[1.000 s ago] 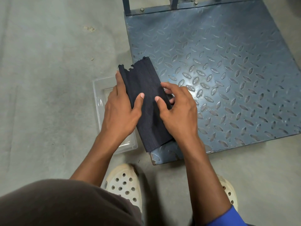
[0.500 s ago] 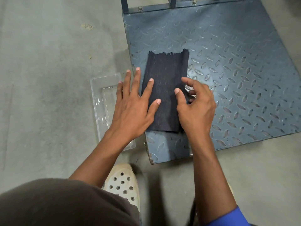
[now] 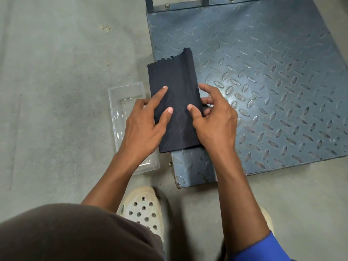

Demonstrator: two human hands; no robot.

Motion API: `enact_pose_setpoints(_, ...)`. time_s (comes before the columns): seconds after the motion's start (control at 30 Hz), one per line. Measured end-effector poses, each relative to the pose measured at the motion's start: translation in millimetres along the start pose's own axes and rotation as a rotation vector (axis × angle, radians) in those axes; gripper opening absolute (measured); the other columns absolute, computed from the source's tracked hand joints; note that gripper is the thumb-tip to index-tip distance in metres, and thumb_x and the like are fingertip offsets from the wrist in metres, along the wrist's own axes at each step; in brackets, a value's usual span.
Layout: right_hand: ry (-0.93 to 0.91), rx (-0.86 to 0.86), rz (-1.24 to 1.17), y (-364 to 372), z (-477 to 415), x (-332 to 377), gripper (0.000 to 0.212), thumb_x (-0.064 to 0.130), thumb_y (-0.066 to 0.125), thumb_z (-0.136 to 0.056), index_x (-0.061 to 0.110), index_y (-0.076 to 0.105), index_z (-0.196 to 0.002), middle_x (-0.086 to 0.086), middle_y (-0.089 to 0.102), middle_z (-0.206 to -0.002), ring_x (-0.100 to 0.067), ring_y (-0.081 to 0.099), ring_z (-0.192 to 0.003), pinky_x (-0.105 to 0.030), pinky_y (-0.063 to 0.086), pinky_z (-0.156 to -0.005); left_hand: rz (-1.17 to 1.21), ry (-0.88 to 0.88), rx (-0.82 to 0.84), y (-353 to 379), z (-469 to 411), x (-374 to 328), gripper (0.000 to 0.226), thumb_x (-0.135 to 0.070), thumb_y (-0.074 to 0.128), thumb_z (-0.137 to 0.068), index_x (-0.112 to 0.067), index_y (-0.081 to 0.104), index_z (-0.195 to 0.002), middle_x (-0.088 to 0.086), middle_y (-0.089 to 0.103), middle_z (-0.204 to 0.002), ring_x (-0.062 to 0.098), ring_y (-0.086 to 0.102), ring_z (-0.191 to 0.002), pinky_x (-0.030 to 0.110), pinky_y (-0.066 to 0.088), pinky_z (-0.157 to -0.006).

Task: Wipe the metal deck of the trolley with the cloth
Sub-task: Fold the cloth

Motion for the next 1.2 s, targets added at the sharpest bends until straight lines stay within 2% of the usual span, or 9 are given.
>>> enact_pose_setpoints(0.13, -0.017, 0.024, 0.023, 6.5, 4.9, -1.6, 0.039, 0.028, 0.082, -0.089, 0.039, 0.075, -0.126, 0.005, 0.07, -0.1, -0.004, 0.058, -0.074, -0.02, 0.051, -0.083, 0.07, 0.054, -0.064, 4.4, -0.1, 2.7, 0.053, -0.036, 0.071, -0.103, -0.032, 0.058, -0.154, 0.004, 0.066, -0.106, 0.011, 0.056, -0.086, 0.007, 0.041, -0.079)
enact_pose_setpoints(0.23, -0.066, 0.01, -0.008, 17.3, 10.1, 1.2, 0.034, 0.02, 0.083, -0.088, 0.031, 0.079, -0.12, 0.005, 0.074, -0.101, 0.002, 0.055, -0.071, -0.004, 0.043, -0.078, 0.103, 0.059, -0.121, 2.2, 1.9, 5.0, 0.052, -0.03, 0.074, -0.098, -0.02, 0.064, -0.148, 0.006, 0.067, -0.118, 0.017, 0.065, -0.104, 0.014, 0.049, -0.092)
enact_pose_setpoints(0.37, -0.149, 0.009, -0.048, 35.7, 22.6, 12.9, 0.034, 0.013, 0.08, -0.09, 0.022, 0.079, -0.123, 0.004, 0.075, -0.107, -0.009, 0.068, -0.087, -0.023, 0.055, -0.084, 0.173, 0.029, -0.168, -8.6, 10.9, 12.1, 0.054, -0.017, 0.074, -0.1, -0.021, 0.06, -0.152, 0.004, 0.06, -0.146, 0.018, 0.06, -0.135, 0.036, 0.05, -0.115)
enact_pose_setpoints(0.53, -0.292, 0.073, -0.059, 65.0, 35.5, 38.7, 0.04, 0.004, 0.075, -0.09, 0.017, 0.076, -0.128, -0.003, 0.074, -0.113, -0.023, 0.071, -0.102, -0.035, 0.057, -0.089, 0.056, 0.093, -0.328, -32.5, 33.0, 33.8, 0.062, -0.012, 0.07, -0.098, -0.01, 0.052, -0.157, 0.012, 0.053, -0.154, 0.01, 0.05, -0.139, 0.008, 0.035, -0.115)
enact_pose_setpoints(0.7, -0.401, 0.305, 0.036, 96.8, 44.7, 55.7, 0.049, 0.001, 0.073, -0.091, 0.011, 0.068, -0.138, -0.009, 0.071, -0.124, -0.028, 0.069, -0.109, -0.037, 0.057, -0.092, -0.025, 0.015, -0.283, -40.8, 50.1, 81.2, 0.071, -0.014, 0.065, -0.103, -0.008, 0.033, -0.166, 0.021, 0.039, -0.16, 0.027, 0.042, -0.147, 0.021, 0.035, -0.12)
enact_pose_setpoints(0.8, -0.39, 0.492, 0.181, 113.4, 52.0, 54.2, 0.061, -0.002, 0.068, -0.093, 0.012, 0.055, -0.151, -0.009, 0.063, -0.135, -0.028, 0.065, -0.116, -0.033, 0.052, -0.096, -0.021, 0.024, -0.272, -37.8, 56.0, 102.7, 0.066, -0.01, 0.059, -0.104, -0.001, 0.033, -0.164, 0.025, 0.036, -0.162, 0.023, 0.038, -0.147, 0.005, 0.027, -0.117)
enact_pose_setpoints(0.97, -0.258, 0.503, 0.233, 123.2, 59.2, 42.1, 0.066, -0.006, 0.067, -0.089, 0.012, 0.054, -0.151, -0.009, 0.063, -0.134, -0.03, 0.064, -0.119, -0.036, 0.051, -0.1, -0.005, -0.067, -0.178, -24.3, 60.6, 114.1, 0.067, -0.008, 0.058, -0.103, -0.004, 0.033, -0.165, 0.021, 0.031, -0.167, 0.032, 0.04, -0.152, 0.041, 0.042, -0.122)
enact_pose_setpoints(1.03, -0.226, 0.547, 0.283, 125.2, 60.5, 35.1, 0.067, -0.005, 0.068, -0.088, 0.011, 0.053, -0.152, -0.011, 0.06, -0.139, -0.031, 0.06, -0.124, -0.036, 0.049, -0.103, -0.074, -0.117, -0.104, -18.9, 60.8, 110.4, 0.074, -0.001, 0.064, -0.1, -0.006, 0.031, -0.166, 0.018, 0.025, -0.171, 0.033, 0.038, -0.153, 0.046, 0.043, -0.121)
enact_pose_setpoints(1.2, -0.18, 0.569, 0.416, 126.0, 63.8, 24.4, 0.051, -0.006, 0.067, -0.087, -0.001, 0.06, -0.138, -0.016, 0.055, -0.147, -0.034, 0.046, -0.132, -0.031, 0.04, -0.11, -0.519, -0.147, 0.075, -2.2, 63.6, 113.5, 0.066, -0.033, 0.062, -0.106, -0.017, 0.038, -0.165, 0.013, -0.006, -0.179, 0.041, 0.01, -0.161, 0.057, 0.02, -0.126)
Point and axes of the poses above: each hand's wrist, its own z-axis away from the middle knuckle, its own y-axis out of the palm, x = y × z, the point moved 2 cm from there along -z, towards the middle knuckle
